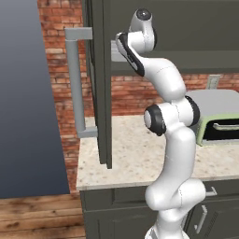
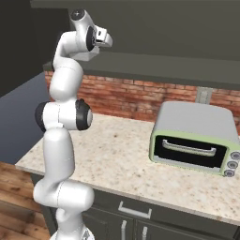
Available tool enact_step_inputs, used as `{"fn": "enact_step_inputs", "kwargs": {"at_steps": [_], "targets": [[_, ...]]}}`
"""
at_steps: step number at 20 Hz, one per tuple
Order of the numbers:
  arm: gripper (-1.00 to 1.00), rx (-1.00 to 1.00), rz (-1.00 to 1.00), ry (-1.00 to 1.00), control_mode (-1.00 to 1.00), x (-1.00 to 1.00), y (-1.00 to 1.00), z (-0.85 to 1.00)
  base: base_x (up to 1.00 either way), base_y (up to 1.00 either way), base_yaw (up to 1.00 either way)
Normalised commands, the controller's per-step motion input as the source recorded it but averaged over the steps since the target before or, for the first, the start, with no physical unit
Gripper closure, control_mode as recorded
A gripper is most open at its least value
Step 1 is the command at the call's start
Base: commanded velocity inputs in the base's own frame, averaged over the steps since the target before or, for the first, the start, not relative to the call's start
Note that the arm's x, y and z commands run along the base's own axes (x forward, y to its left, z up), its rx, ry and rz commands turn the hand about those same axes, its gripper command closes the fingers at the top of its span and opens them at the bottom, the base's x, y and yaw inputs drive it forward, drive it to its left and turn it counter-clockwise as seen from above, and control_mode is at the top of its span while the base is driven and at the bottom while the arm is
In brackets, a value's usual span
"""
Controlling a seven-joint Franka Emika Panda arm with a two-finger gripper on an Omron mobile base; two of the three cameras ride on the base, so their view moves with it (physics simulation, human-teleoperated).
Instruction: Retrieve the tupperware and aluminum foil from the cabinet and place them on the dining counter near the plate with lemon and carrot to prepare for storing leftovers.
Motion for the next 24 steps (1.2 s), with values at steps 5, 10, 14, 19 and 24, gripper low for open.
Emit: {"fn": "enact_step_inputs", "kwargs": {"at_steps": [5, 10, 14, 19, 24], "targets": [[1.00, -0.03, -0.08, 0.00, -1.00, -0.03, -0.06, -0.10, 0.00, 0.00, 0.00], [1.00, -0.02, -0.07, -0.03, -1.00, -0.28, -0.36, 0.00, 0.00, 0.00, 0.00], [1.00, 0.00, -0.04, -0.05, -1.00, -0.76, -0.57, 0.00, 0.00, 0.00, 0.00], [1.00, 0.00, -0.01, -0.07, -1.00, -1.00, -0.56, 0.12, 0.00, 0.00, 0.00], [1.00, 0.00, 0.00, -0.19, -1.00, -1.00, -0.30, 0.46, 0.00, 0.00, 0.00]]}}
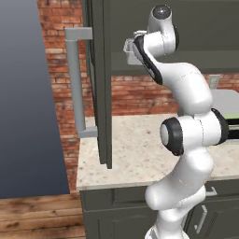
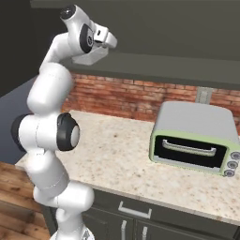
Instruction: Retrieve the tupperware and aluminum foil from the cabinet and place them on the dining counter near the plate with lemon and carrot to prepare for storing leftovers.
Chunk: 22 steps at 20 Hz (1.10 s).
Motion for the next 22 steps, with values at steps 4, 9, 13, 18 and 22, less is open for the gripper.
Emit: {"fn": "enact_step_inputs", "kwargs": {"at_steps": [4, 9, 13, 18, 22], "targets": [[1.00, 0.00, 0.00, -0.22, -1.00, -1.00, -0.18, 0.44, 0.00, 0.00, 0.00], [1.00, 0.01, 0.01, -0.05, -1.00, -1.00, -0.11, 0.02, 0.00, 0.00, 0.00], [1.00, 0.03, 0.05, 0.00, -1.00, -1.00, -0.04, 0.05, 0.00, 0.00, 0.00], [1.00, 0.04, 0.09, 0.05, -1.00, -1.00, 0.00, 0.07, 0.00, 0.00, 0.00], [1.00, 0.01, 0.09, 0.13, -1.00, -1.00, 0.00, -0.05, 0.00, 0.00, 0.00]]}}
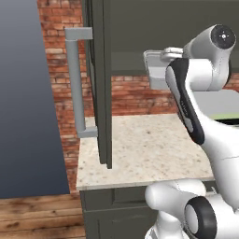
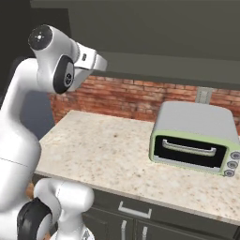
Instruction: Retrieve the tupperware and aluminum foil from the cabinet and place them on the dining counter near the plate with lemon and carrot to prepare for storing leftovers.
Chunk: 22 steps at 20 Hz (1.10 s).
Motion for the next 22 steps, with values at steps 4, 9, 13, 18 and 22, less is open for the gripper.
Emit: {"fn": "enact_step_inputs", "kwargs": {"at_steps": [4, 9, 13, 18, 22], "targets": [[1.00, 0.00, 0.01, 0.30, -1.00, -0.99, 0.00, -0.34, 0.00, 0.00, 0.00], [1.00, 0.00, 0.00, 0.42, -1.00, -0.64, -0.06, -0.63, 0.00, 0.00, 0.00], [1.00, -0.01, -0.01, 0.30, -1.00, -0.43, -0.04, -0.77, 0.00, 0.00, 0.00], [1.00, 0.00, 0.00, 0.16, 1.00, -0.35, -0.01, -0.46, -0.18, 0.00, -0.02], [1.00, 0.00, 0.00, 0.00, 1.00, 0.00, 0.00, 0.00, -1.00, -0.18, -0.22]]}}
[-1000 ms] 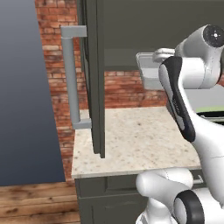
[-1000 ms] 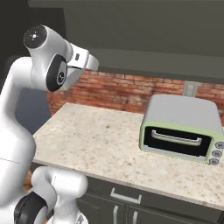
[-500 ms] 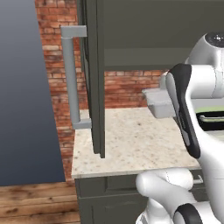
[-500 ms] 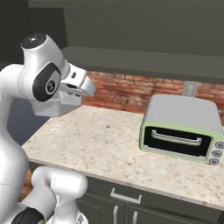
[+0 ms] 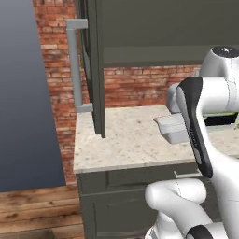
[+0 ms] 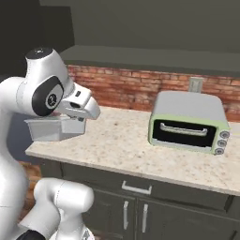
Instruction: Retrieve the tupperware and aluminum foil from the cabinet and place them on the dining counter near the plate with lemon and carrot to prepare for storing leftovers.
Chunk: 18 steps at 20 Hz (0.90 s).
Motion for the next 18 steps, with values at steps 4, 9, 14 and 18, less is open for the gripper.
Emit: {"fn": "enact_step_inputs", "kwargs": {"at_steps": [4, 9, 14, 18], "targets": [[1.00, 0.00, 0.00, 0.00, 1.00, 0.00, 0.00, 0.00, -0.97, -0.41, -0.56], [1.00, 0.00, 0.00, 0.00, 1.00, 0.00, 0.00, 0.00, -0.27, -0.33, -0.79], [1.00, 0.00, 0.00, 0.00, 1.00, 0.00, 0.00, 0.00, 0.00, -0.20, -0.87], [1.00, 0.00, 0.00, 0.00, 1.00, 0.00, 0.00, 0.00, 0.00, -0.17, -0.86]]}}
